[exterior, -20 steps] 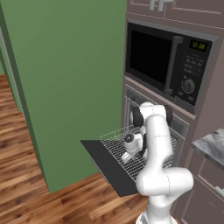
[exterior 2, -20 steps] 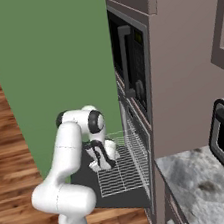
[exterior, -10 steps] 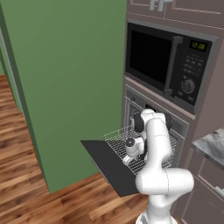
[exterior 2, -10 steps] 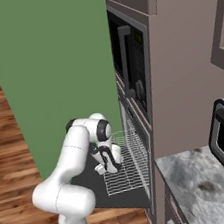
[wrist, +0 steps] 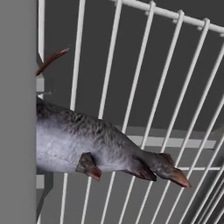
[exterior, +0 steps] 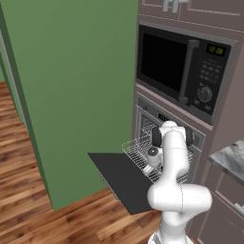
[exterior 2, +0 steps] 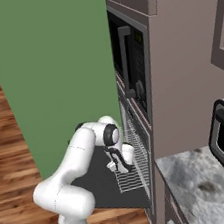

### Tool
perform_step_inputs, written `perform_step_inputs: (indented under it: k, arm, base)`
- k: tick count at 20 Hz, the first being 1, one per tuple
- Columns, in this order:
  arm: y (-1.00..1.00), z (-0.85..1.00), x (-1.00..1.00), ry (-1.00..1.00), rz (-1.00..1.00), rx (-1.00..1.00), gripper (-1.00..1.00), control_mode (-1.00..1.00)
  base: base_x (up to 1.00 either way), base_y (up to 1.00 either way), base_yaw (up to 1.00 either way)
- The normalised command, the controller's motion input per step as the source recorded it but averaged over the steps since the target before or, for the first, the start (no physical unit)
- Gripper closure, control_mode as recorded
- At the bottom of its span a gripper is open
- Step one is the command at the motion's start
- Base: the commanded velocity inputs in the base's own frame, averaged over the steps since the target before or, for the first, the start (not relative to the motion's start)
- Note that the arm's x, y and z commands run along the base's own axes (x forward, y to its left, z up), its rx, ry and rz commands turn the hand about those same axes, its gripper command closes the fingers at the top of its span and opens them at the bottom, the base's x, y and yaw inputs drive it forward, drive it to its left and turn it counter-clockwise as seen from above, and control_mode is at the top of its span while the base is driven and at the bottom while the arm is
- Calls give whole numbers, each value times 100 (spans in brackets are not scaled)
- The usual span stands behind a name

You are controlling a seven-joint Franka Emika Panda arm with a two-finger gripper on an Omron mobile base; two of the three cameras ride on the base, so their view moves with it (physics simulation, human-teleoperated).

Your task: Place the fish on the bottom rack of the oven, and slide the tray back inside. Close the oven door.

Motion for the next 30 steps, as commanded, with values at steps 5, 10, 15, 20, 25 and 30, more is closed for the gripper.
perform_step_inputs:
  k: [5, 10, 15, 20, 25, 30]
  arm:
    - [4, 16, -2, 2, 0, 0, -100, -100]
    - [13, 47, -11, 0, 0, 0, -100, -100]
    - [42, 30, -12, 0, -1, 0, -100, -100]
    - [81, 5, -15, 0, -2, 2, -100, -100]
    - [83, 0, -10, 0, -3, 1, -100, -100]
    - [48, -7, 0, 4, -6, 6, -100, -100]
  base:
    - [0, 0, 0]
    - [0, 0, 0]
    - [0, 0, 0]
    - [0, 0, 0]
    - [0, 0, 0]
    - [0, 0, 0]
